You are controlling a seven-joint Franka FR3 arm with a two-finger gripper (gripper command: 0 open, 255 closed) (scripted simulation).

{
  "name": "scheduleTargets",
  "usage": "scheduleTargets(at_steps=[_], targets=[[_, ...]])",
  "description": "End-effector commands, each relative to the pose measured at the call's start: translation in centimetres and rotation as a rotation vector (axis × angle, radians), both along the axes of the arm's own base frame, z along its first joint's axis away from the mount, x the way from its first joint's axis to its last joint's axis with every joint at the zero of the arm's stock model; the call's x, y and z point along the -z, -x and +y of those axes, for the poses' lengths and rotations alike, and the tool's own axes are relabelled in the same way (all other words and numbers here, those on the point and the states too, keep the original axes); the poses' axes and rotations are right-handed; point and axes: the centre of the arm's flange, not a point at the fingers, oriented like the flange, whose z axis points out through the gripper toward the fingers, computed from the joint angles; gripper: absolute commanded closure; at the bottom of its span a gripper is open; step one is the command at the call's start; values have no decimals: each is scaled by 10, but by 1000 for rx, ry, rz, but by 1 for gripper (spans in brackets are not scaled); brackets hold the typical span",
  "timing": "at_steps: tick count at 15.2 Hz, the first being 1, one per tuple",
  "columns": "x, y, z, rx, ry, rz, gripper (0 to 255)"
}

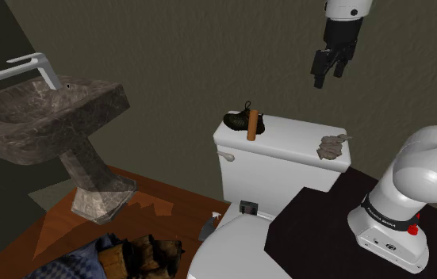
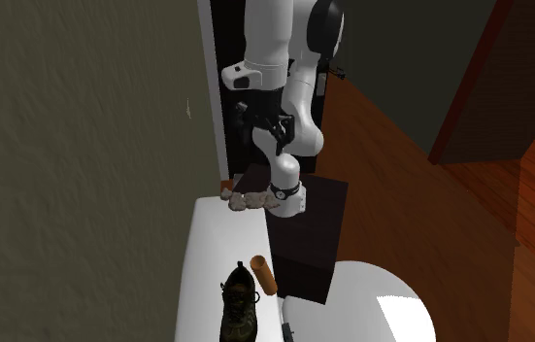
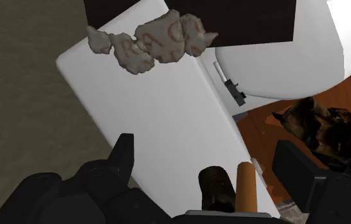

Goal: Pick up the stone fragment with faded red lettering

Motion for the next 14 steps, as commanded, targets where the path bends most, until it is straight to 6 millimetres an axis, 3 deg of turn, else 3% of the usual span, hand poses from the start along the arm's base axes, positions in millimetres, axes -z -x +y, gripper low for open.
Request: scheduleTargets(at_steps=[1,7,14], targets=[[0,0,0,0,0,0,0],[72,0,-36,336,-11,23,0],[156,18,-74,728,-23,51,0]])
